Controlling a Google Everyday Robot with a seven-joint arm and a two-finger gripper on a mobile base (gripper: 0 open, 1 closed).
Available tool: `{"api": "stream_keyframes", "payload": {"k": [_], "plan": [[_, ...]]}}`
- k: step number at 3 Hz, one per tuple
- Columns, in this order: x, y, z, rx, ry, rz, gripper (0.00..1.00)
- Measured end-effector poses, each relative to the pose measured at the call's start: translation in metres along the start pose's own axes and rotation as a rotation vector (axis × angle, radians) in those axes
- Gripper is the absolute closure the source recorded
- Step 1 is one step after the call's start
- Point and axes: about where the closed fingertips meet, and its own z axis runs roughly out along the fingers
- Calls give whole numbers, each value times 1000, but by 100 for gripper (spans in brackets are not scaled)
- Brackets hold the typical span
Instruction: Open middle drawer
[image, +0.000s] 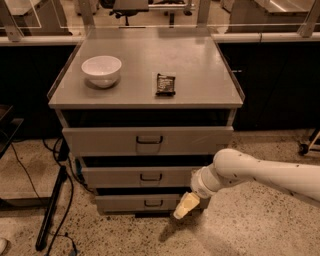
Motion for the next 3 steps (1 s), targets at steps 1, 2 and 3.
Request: {"api": "stream_keyframes", "payload": {"k": [1,2,3], "plan": [[1,-1,2,-1,-1,2,0],[4,-2,5,9,-2,14,0],[3,-17,12,34,-10,23,0]]}}
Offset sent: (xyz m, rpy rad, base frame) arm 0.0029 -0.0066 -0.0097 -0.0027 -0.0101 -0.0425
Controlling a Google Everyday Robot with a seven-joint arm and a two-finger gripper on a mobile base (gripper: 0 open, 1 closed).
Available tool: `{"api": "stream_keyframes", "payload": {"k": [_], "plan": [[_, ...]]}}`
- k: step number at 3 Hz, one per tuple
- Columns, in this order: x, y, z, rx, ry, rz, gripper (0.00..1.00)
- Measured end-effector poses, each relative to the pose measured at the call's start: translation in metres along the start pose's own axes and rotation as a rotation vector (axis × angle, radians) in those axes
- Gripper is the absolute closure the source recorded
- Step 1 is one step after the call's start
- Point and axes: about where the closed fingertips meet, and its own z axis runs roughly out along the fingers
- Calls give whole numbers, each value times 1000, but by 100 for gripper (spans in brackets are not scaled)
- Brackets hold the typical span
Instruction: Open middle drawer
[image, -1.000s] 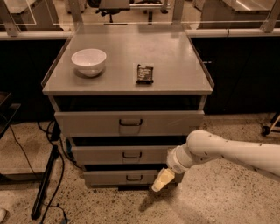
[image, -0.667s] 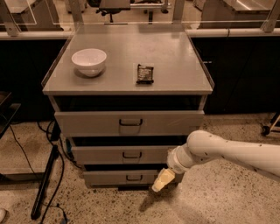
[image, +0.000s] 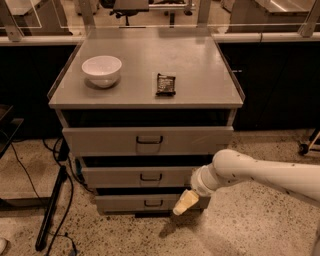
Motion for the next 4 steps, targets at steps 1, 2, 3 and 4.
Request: {"api": "stream_keyframes", "payload": {"k": [1,2,3,4], "plan": [[-6,-20,9,19,-7,-1,0],[-10,-38,19,28,-8,-5,0],[-5,-66,55,36,-6,-10,0],[-2,-65,58,30,0,-8,0]]}}
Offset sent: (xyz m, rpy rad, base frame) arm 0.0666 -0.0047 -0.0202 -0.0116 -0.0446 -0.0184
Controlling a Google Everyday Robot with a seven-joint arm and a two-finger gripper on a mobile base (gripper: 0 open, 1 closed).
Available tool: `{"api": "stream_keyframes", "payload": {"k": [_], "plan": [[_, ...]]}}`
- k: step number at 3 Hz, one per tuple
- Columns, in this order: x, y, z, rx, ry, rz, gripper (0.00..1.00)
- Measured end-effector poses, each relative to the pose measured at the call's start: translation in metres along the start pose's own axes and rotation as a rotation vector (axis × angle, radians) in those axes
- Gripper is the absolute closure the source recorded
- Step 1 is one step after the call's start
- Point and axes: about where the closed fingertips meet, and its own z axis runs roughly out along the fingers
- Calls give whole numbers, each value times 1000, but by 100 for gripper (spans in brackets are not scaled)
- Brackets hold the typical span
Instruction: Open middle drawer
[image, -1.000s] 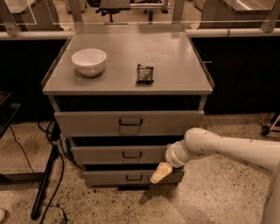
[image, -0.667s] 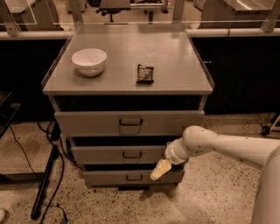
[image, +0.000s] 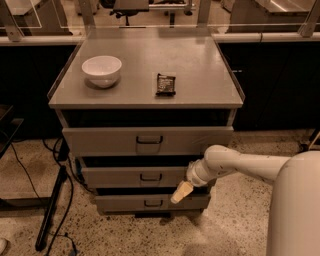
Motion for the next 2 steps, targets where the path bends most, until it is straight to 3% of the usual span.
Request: {"api": "stream_keyframes", "payload": {"k": [2], "plan": [[8,16,-1,-50,19,5,0]]}}
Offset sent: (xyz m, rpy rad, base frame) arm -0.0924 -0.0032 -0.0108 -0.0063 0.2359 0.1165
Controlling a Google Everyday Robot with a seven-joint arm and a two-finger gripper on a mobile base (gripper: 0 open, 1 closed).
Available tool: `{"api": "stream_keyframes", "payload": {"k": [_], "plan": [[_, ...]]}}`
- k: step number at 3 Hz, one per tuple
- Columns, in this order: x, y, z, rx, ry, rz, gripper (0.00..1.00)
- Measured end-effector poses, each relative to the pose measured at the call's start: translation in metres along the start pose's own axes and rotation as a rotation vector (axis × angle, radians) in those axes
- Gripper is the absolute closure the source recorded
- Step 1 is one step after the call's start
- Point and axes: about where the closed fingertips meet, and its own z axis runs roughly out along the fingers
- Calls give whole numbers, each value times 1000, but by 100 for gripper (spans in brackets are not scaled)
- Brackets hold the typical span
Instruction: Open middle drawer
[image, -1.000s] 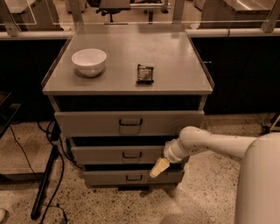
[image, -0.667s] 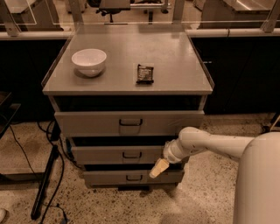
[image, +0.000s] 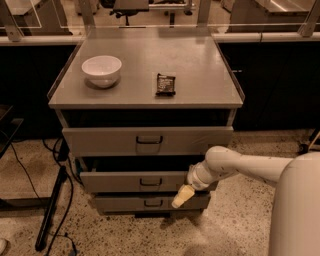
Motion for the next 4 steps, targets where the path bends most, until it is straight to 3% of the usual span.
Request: {"api": "stream_keyframes", "payload": {"k": [2,3,4], "plan": [[25,85,-52,-113,-5,84,0],[28,88,-51,-118,-1,84,0],[8,66,-45,-94,-34,53,0]]}}
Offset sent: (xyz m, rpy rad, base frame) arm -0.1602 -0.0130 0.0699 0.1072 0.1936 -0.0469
